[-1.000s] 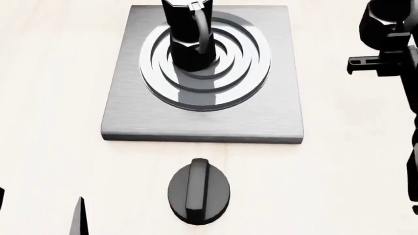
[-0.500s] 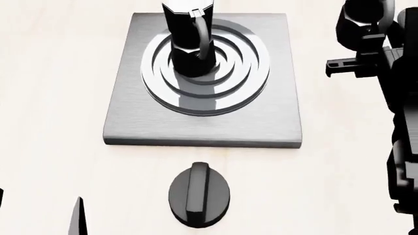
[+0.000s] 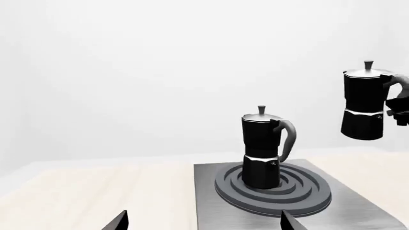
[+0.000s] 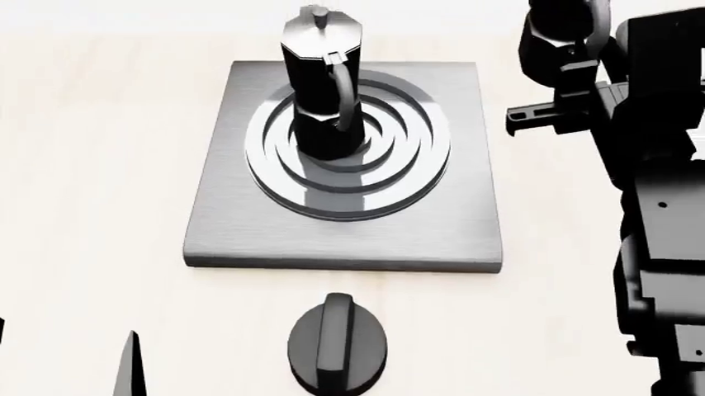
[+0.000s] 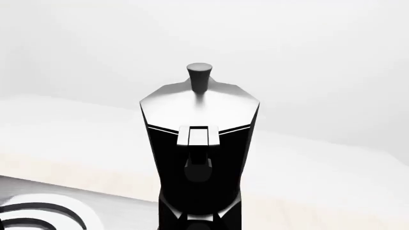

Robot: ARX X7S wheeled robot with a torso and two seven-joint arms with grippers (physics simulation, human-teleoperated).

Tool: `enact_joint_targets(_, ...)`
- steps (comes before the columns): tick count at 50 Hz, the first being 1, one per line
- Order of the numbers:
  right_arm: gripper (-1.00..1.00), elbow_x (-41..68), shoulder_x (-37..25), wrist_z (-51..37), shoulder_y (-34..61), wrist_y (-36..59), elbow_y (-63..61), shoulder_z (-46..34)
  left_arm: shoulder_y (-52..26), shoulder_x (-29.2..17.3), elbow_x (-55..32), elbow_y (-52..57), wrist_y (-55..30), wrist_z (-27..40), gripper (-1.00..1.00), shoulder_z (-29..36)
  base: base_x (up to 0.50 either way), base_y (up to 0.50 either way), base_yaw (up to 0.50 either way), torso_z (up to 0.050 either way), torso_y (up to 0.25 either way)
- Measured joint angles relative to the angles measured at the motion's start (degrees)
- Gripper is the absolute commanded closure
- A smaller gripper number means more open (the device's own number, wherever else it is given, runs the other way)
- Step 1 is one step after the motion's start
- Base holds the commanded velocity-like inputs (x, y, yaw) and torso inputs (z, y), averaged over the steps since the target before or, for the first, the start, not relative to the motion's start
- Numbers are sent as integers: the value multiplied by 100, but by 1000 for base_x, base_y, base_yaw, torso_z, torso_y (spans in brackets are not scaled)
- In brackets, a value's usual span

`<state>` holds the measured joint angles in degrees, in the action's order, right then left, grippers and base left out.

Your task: Put both moka pots on the stove.

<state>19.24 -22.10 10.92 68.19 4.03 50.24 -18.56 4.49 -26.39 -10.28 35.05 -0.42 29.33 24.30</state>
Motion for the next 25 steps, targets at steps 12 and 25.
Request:
enact_joint_targets(12, 100, -117, 319, 135, 53, -304, 398, -172, 10, -16, -1, 3, 38, 19, -100, -8, 0, 0, 0, 0, 16)
enact_joint_targets(25, 100, -229, 755, 317, 236, -923, 1327, -294, 12, -39, -6, 19, 55, 37, -100, -16, 0, 0, 0, 0, 0)
